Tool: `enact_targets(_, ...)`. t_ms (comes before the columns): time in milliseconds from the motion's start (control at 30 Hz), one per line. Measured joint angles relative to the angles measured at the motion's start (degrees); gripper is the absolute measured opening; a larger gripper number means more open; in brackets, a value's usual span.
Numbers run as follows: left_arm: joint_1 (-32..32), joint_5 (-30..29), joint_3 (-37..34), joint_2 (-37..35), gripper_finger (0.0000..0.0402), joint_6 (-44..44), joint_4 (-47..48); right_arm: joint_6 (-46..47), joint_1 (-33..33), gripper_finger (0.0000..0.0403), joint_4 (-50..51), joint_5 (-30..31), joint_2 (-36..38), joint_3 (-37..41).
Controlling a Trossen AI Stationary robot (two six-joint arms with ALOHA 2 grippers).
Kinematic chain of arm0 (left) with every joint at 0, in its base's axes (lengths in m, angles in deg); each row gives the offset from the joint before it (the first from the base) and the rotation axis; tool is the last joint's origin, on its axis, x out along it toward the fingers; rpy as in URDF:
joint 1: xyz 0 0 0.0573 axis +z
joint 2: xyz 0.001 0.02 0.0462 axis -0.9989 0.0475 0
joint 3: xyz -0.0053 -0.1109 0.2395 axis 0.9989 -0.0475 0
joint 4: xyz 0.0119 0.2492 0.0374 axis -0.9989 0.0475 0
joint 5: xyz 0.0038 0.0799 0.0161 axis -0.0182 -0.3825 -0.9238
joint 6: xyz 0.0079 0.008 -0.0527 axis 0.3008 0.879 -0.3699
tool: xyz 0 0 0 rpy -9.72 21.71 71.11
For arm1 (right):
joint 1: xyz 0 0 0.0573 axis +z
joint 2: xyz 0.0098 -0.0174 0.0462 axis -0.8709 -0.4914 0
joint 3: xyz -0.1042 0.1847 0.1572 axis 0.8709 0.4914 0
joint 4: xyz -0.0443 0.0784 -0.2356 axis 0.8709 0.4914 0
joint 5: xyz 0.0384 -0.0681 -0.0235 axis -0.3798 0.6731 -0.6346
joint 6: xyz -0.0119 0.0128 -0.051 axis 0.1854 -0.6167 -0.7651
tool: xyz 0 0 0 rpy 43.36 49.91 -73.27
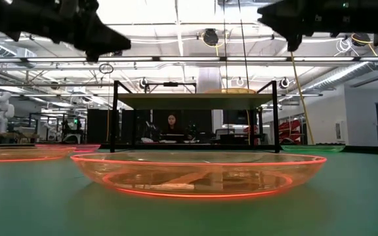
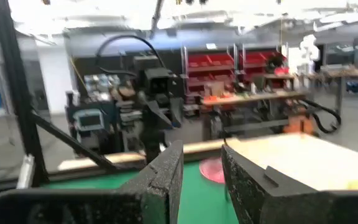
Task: Place and stack plates onto a shelf
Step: Stack the green plate on top of the orange plate on the shelf
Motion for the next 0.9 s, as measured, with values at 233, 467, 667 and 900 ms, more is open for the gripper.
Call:
enact_targets(233,0.02,-1.10,-3.10,-0.02,0.0088,-0.02,-2.45,3.36,-0.56,0.0093,11.69,10.04,0.00,-0.05)
enact_targets(467,0.02,-1.16,-3.10,0.00,0.0088,1.17,-2.64,3.05,-0.98,0.0093,34.38,16.54,1.66,-7.70)
enact_targets(667,0.09,-1.55,-3.10,0.00,0.0088,2.69,-2.66,13.78,-1.56,0.0093,58.41,23.52,1.62,-12.48)
enact_targets(900,0.09,-1.55,-3.10,0.00,0.0088,2.69,-2.87,24.25,-6.55,0.0093,73.06,20.56,1.60,-12.90)
